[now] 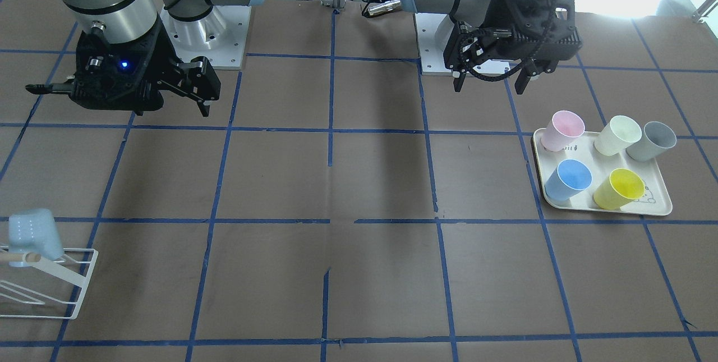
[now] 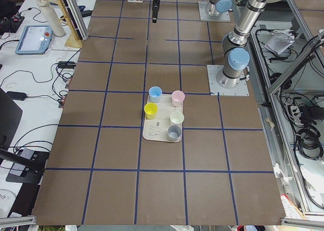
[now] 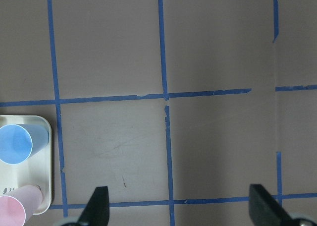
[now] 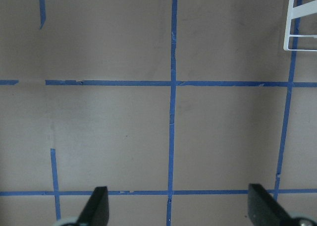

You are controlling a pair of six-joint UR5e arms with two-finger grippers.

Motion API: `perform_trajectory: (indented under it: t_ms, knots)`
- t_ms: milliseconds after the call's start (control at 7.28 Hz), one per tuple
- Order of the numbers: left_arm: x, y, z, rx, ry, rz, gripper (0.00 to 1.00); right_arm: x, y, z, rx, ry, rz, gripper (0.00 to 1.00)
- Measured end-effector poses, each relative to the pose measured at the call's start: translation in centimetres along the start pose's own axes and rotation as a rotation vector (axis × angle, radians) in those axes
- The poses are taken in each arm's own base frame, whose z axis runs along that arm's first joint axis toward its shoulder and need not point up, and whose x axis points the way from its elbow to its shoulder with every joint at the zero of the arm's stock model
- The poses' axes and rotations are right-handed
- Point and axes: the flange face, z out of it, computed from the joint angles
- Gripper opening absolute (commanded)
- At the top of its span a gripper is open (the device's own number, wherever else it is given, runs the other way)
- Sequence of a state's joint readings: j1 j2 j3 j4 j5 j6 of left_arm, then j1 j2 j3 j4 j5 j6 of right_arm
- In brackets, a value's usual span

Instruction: Transfer IKEA cup to right arm and place on rack

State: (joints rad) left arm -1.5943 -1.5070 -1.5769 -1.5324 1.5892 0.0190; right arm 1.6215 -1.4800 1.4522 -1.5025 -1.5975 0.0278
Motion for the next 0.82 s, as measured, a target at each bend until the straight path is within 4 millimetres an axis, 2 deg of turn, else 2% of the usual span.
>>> perform_trajectory:
  t_ms: [412,824]
  knots:
    - [-0.2,0.0,-0.1,-0.001,0.001,-0.002,1.00,-0.4,-0.2,-0.2,0.013,-0.048,-0.002,1.00]
    - [-1.3,-0.1,-0.2,-0.001,-0.001,0.000,1.00,-0.3,-0.2,-0.6,0.027,-0.052,-0.003,1.00]
